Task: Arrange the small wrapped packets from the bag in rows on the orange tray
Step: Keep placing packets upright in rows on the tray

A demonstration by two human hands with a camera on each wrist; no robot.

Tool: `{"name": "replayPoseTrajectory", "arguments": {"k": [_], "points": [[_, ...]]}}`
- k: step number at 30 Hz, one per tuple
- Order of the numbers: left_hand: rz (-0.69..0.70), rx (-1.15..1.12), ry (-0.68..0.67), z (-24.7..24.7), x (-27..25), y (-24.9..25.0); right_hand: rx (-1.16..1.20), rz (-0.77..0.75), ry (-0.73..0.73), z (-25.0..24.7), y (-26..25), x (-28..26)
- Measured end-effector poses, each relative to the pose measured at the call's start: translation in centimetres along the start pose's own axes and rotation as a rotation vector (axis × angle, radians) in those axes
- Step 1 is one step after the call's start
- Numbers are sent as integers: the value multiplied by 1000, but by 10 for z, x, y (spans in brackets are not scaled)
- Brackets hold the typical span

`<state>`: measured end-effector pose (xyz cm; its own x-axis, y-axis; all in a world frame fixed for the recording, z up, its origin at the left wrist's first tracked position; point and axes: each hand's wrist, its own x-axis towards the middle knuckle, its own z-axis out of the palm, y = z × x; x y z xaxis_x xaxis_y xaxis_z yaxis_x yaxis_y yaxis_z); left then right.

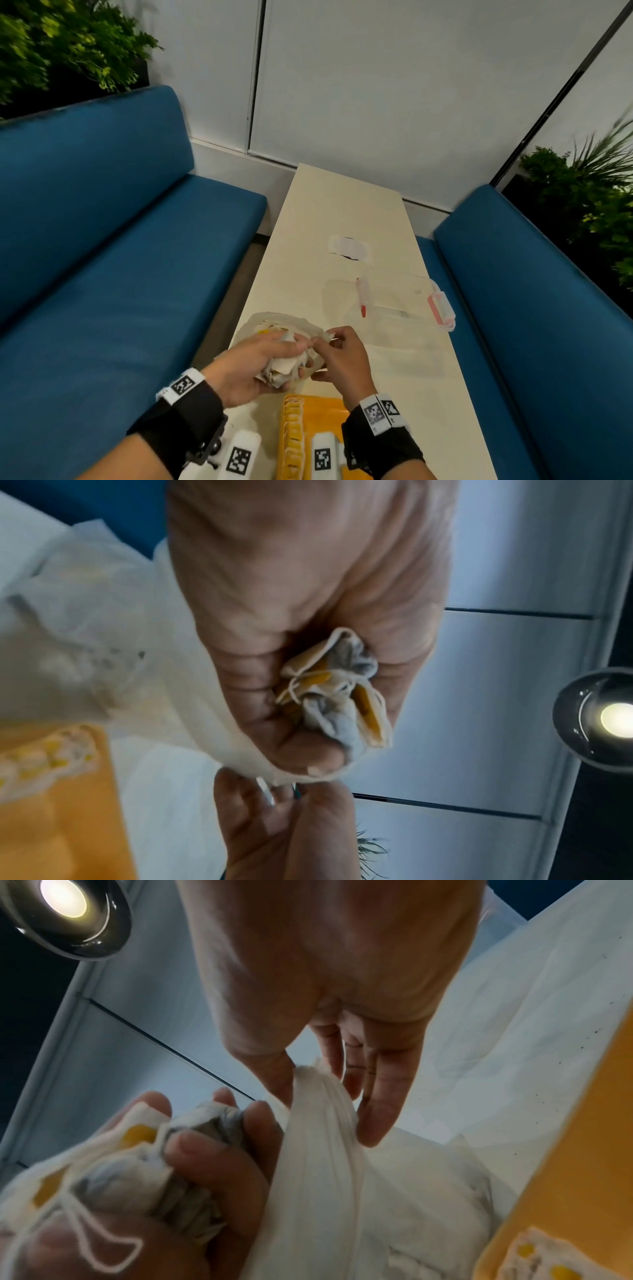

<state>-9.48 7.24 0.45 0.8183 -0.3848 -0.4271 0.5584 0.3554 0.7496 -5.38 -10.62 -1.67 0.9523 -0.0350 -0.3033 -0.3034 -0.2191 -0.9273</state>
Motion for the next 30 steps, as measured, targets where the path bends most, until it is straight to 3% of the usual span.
{"name": "replayPoseTrajectory", "arguments": {"k": [6,11,15,17,30], "points": [[-18,-145,-34,19,-8,-21,-10,-58,-22,-16,-2,-15],[-66,-118,6,26,-8,-26,-293,-465,105,-36,-14,-42],[-77,-147,30,32,-7,-28,-430,-728,-130,-41,-24,-71],[-87,-154,41,36,-7,-29,-468,-722,-198,-39,-21,-75],[-152,-141,63,35,-14,-34,-436,-719,-209,-31,-9,-73]]}}
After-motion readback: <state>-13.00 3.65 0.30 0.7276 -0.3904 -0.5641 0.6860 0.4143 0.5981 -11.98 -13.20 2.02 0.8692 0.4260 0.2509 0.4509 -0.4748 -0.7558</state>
